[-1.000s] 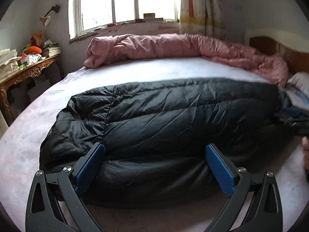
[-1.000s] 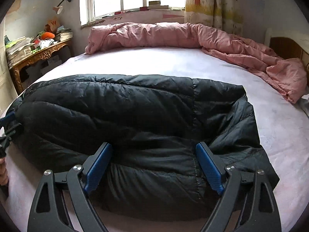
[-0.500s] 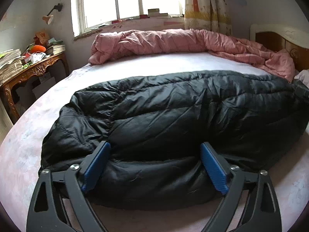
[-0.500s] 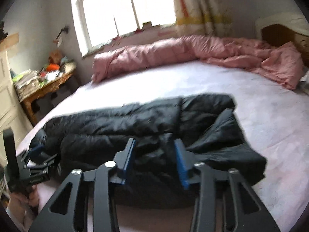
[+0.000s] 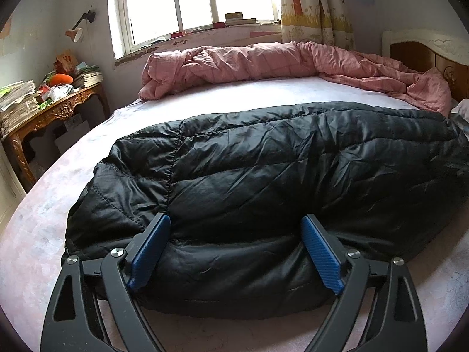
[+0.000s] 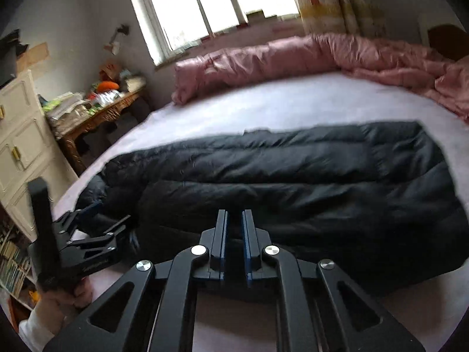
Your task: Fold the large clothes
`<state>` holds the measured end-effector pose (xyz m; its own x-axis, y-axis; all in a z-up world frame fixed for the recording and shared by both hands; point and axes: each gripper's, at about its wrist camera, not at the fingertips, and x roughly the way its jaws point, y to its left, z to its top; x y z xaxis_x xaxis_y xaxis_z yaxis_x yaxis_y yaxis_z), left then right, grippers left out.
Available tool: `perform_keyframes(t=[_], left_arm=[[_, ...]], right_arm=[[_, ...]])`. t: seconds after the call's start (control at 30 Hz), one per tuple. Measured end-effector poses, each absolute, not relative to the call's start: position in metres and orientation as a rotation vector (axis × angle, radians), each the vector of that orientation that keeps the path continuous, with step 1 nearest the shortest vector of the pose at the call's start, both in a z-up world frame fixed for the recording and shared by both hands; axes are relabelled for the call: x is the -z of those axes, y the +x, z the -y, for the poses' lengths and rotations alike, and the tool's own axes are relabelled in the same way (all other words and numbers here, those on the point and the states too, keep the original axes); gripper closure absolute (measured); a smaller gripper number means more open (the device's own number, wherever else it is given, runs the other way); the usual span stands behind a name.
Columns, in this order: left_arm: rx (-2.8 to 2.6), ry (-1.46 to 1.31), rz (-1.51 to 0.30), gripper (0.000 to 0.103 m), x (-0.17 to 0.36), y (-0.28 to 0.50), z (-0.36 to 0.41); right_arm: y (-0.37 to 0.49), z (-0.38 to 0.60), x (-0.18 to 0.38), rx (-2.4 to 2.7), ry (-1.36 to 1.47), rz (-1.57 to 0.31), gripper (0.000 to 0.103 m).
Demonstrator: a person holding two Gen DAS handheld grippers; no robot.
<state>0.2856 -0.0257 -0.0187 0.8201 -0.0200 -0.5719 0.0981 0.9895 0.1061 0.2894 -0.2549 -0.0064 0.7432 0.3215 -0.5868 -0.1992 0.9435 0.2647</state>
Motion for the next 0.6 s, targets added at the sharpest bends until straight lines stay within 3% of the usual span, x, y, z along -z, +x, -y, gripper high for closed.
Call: perform_keyframes(t=[0.23,0.6], left_arm=[[0.067,0.143,-0.609,0.012,0.019,0.286,0.026],[0.101,0.115,-0.557,0.016,0.012,0.278,0.025]], right_arm=[[0.342,0.252,0.041,-0.21,0.303,-0.923,0.1],[0.34,0.246,0.057,-0.193,0.241,-0.824,0.103]])
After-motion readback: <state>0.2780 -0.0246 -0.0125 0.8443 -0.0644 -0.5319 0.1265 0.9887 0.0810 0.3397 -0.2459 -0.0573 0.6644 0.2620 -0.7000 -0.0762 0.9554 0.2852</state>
